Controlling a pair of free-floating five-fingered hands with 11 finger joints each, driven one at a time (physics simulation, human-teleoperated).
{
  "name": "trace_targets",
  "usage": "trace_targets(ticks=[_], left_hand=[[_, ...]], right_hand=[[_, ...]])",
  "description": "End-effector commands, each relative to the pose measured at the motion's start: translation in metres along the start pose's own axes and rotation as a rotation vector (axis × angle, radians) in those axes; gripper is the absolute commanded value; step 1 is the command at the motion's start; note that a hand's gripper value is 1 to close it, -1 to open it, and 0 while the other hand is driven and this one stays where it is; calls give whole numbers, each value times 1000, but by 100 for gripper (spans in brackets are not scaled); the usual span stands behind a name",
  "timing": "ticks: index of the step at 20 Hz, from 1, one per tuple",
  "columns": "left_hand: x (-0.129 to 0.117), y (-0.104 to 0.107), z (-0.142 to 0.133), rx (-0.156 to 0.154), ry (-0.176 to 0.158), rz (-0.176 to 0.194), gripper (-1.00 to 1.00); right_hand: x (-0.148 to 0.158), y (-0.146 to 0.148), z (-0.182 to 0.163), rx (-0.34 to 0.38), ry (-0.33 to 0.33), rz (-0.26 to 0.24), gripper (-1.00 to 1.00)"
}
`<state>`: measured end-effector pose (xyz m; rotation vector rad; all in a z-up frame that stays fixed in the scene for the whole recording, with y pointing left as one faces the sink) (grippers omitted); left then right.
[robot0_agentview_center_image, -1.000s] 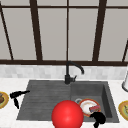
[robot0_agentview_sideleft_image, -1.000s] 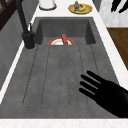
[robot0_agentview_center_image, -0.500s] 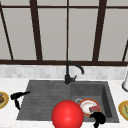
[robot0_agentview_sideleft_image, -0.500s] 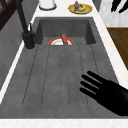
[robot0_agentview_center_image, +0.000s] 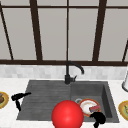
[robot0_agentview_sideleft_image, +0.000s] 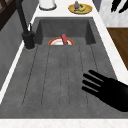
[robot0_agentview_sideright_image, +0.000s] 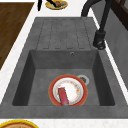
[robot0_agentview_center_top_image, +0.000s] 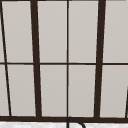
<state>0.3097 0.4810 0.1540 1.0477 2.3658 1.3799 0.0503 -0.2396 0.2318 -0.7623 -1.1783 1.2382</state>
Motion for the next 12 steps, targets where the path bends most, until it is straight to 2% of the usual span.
trace_targets(ticks=[1,5,8,10,12], left_hand=[[5,-14,-12,-34,86,-6,-100],[12,-30,-22,-49,120,1,-100],[18,-38,-25,-92,162,31,-100],[19,-38,-24,-109,186,43,-100],[19,-38,-30,-122,186,27,-100]], right_hand=[[0,0,0,0,0,0,0],[0,0,0,0,0,0,0],[0,0,0,0,0,0,0],[0,0,0,0,0,0,0],[0,0,0,0,0,0,0]])
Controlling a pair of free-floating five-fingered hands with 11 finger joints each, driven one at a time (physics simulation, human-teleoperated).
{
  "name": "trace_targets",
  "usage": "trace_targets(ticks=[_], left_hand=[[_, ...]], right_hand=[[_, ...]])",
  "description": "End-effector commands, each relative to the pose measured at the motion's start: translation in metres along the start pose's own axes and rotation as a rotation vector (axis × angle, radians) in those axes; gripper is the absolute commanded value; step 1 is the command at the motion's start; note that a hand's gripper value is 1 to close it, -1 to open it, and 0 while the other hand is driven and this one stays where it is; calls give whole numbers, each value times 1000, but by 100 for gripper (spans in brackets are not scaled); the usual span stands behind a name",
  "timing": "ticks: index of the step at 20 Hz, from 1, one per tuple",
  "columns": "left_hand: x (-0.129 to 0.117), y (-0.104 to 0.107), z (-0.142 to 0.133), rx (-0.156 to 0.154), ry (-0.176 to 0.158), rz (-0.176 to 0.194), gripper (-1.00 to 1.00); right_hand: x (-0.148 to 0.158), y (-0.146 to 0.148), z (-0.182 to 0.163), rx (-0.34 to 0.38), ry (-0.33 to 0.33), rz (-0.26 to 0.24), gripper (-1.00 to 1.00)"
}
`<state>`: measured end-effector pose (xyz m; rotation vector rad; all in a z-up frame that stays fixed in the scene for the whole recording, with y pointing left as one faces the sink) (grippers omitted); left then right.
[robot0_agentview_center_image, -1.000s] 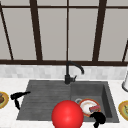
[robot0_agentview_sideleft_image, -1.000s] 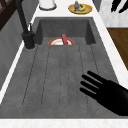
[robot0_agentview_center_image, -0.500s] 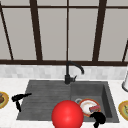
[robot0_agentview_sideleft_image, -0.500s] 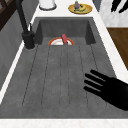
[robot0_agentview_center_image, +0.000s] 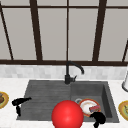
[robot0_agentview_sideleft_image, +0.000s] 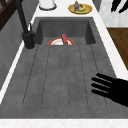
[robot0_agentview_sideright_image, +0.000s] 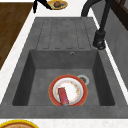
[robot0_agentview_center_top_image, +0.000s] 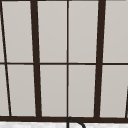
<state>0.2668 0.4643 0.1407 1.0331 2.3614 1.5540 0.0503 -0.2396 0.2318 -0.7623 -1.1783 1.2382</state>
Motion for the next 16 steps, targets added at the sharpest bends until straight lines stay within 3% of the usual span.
trace_targets(ticks=[1,3,6,10,16], left_hand=[[2,-2,-6,-56,96,-14,-100],[2,-1,-12,-56,114,-27,-100],[5,-2,-17,-56,157,-13,-100],[7,3,-31,-57,185,-38,-100],[13,10,-53,-58,227,-39,-100]], right_hand=[[0,0,0,0,0,0,0],[0,0,0,0,0,0,0],[0,0,0,0,0,0,0],[0,0,0,0,0,0,0],[0,0,0,0,0,0,0]])
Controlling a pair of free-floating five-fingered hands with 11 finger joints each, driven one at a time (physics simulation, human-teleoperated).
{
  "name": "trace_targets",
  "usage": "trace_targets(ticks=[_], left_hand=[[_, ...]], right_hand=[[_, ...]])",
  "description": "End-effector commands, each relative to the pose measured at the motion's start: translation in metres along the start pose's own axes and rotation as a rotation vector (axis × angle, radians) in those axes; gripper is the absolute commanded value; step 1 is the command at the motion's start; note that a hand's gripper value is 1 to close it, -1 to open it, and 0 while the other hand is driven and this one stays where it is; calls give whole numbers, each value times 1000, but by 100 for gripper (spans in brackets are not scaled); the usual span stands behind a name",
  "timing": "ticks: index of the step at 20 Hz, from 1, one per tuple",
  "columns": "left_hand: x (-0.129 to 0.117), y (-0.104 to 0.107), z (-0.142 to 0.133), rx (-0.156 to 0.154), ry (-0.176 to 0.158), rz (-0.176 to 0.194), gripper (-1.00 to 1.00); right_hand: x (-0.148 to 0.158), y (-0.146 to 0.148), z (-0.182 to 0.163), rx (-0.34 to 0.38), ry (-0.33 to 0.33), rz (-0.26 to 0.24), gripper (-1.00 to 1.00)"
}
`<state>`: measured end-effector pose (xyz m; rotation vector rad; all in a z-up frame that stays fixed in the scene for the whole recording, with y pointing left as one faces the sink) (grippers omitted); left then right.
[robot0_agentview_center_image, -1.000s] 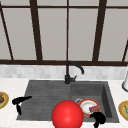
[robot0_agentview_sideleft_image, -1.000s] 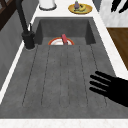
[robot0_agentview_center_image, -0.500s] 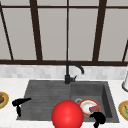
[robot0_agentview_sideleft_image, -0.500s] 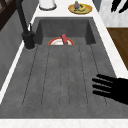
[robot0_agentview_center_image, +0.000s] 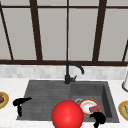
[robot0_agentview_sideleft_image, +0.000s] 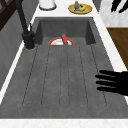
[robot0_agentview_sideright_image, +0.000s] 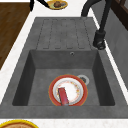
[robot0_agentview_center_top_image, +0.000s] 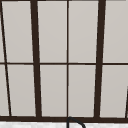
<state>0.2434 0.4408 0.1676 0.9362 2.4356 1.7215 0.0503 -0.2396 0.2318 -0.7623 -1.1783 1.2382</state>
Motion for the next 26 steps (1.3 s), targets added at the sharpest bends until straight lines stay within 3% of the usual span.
trace_targets(ticks=[1,11,18,26], left_hand=[[6,6,-17,-31,69,-43,-100],[26,9,-59,-59,114,-24,-100],[40,8,-88,-39,140,-36,-100],[50,1,-99,-34,190,-32,-100]], right_hand=[[0,0,0,0,0,0,0],[0,0,0,0,0,0,0],[0,0,0,0,0,0,0],[0,0,0,0,0,0,0]])
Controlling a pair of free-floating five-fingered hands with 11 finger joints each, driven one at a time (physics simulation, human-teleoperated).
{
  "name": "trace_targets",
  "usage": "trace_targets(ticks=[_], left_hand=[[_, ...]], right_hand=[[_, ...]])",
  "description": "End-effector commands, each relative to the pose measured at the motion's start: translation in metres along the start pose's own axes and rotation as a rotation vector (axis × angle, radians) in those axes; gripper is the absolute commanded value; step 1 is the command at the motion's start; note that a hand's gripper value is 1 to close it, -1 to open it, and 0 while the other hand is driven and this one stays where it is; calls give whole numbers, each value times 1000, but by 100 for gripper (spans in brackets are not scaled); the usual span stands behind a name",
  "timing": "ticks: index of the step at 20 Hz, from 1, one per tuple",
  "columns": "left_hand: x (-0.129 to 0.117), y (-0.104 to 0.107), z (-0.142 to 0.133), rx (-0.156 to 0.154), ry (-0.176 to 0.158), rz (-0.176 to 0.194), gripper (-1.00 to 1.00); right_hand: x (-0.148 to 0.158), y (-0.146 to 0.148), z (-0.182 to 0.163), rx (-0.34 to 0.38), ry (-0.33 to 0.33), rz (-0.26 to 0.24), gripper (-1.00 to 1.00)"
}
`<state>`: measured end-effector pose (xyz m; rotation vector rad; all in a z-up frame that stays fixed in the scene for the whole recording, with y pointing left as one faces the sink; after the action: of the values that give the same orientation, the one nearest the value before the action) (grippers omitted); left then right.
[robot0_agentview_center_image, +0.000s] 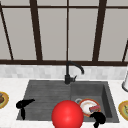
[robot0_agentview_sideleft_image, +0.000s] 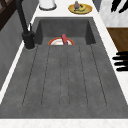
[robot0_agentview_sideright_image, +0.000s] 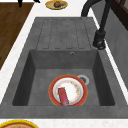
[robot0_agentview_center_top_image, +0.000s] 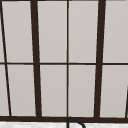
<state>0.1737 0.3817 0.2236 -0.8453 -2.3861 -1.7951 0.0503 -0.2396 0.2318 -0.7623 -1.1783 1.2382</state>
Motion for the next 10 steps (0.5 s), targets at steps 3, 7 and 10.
trace_targets(ticks=[3,7,10], left_hand=[[8,-5,-5,-2,121,-22,-100],[16,-11,-13,4,147,-25,-100],[20,-14,-17,10,168,-31,-100]], right_hand=[[0,0,0,0,0,0,0],[0,0,0,0,0,0,0],[0,0,0,0,0,0,0]])
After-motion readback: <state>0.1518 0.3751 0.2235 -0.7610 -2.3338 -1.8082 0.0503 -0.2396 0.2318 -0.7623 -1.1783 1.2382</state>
